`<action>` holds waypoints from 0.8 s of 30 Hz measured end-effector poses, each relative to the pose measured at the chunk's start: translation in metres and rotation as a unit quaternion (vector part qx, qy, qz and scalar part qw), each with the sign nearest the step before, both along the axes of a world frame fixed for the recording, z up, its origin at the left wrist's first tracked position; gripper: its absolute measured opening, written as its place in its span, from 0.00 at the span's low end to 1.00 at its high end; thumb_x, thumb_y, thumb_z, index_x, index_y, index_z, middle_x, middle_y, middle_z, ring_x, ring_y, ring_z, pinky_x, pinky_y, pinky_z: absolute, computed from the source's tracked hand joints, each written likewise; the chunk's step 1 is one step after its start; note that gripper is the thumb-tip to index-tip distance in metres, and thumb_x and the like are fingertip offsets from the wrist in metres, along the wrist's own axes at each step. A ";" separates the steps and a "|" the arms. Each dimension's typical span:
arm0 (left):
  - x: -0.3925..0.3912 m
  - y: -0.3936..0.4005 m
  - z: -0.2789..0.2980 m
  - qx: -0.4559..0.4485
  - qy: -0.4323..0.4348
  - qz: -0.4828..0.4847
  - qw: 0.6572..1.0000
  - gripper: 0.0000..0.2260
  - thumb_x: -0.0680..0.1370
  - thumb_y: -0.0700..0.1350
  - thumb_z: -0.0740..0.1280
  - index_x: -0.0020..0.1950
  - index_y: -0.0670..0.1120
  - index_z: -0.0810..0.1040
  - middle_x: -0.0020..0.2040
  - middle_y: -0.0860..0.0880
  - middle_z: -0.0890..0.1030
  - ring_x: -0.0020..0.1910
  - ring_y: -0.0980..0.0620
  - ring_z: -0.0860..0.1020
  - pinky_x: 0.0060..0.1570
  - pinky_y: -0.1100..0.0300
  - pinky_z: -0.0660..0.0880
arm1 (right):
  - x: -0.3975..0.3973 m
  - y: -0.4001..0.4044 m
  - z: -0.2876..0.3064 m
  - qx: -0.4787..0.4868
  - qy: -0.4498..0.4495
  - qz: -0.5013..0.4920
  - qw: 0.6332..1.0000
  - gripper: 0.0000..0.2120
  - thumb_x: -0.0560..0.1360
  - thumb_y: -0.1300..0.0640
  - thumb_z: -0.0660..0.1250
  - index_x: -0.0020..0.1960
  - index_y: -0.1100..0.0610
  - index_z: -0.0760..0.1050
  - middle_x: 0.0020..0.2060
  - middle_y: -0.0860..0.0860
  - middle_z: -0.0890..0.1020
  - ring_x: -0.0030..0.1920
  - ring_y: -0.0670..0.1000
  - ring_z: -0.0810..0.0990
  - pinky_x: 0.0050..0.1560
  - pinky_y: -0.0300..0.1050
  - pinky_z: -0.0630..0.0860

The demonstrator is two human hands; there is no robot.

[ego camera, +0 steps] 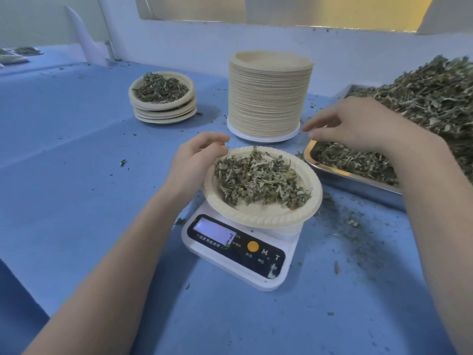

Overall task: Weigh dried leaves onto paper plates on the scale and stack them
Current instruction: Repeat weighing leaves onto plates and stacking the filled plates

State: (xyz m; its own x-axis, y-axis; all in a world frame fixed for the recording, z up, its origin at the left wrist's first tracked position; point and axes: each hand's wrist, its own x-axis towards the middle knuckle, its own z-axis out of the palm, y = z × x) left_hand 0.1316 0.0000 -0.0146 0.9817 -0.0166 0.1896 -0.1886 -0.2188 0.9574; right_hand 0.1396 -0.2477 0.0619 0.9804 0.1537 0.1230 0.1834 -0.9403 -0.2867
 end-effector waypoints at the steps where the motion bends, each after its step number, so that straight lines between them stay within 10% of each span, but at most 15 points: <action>1: 0.000 0.000 0.000 0.009 0.004 -0.006 1.000 0.17 0.67 0.51 0.64 0.54 0.52 0.80 0.49 0.58 0.80 0.51 0.63 0.77 0.48 0.65 0.69 | -0.002 0.002 0.000 0.000 0.011 0.020 1.000 0.07 0.77 0.48 0.65 0.54 0.41 0.77 0.47 0.42 0.79 0.47 0.43 0.75 0.47 0.37 0.67; 7: -0.004 0.005 0.006 0.069 0.036 -0.036 0.996 0.15 0.77 0.48 0.64 0.64 0.55 0.74 0.58 0.56 0.76 0.57 0.60 0.74 0.50 0.65 0.67 | -0.023 0.003 -0.011 0.019 0.141 0.088 0.986 0.50 0.61 0.22 0.60 0.76 0.47 0.56 0.73 0.43 0.64 0.66 0.41 0.66 0.66 0.40 0.60; 11: -0.014 0.009 0.005 0.103 0.100 -0.046 0.989 0.25 0.76 0.56 0.64 0.72 0.56 0.65 0.63 0.57 0.71 0.58 0.58 0.69 0.57 0.60 0.62 | -0.036 -0.001 -0.023 -0.009 0.238 0.124 0.963 0.71 0.45 0.23 0.71 0.76 0.44 0.38 0.76 0.39 0.45 0.74 0.41 0.48 0.72 0.40 0.48; 17: -0.025 -0.002 -0.003 0.106 0.106 -0.048 0.988 0.32 0.75 0.59 0.64 0.76 0.52 0.58 0.73 0.52 0.64 0.69 0.53 0.65 0.62 0.58 0.60 | -0.035 0.011 -0.036 -0.042 0.187 0.174 0.966 0.74 0.43 0.25 0.73 0.77 0.45 0.37 0.77 0.43 0.47 0.76 0.47 0.44 0.75 0.55 0.50; 24: -0.007 0.010 0.020 0.055 0.079 0.009 0.995 0.26 0.77 0.55 0.64 0.74 0.50 0.63 0.70 0.52 0.68 0.66 0.53 0.68 0.61 0.57 0.64 | -0.016 0.023 -0.021 0.030 0.158 0.191 0.968 0.72 0.45 0.30 0.76 0.76 0.43 0.36 0.75 0.37 0.47 0.72 0.36 0.49 0.69 0.35 0.47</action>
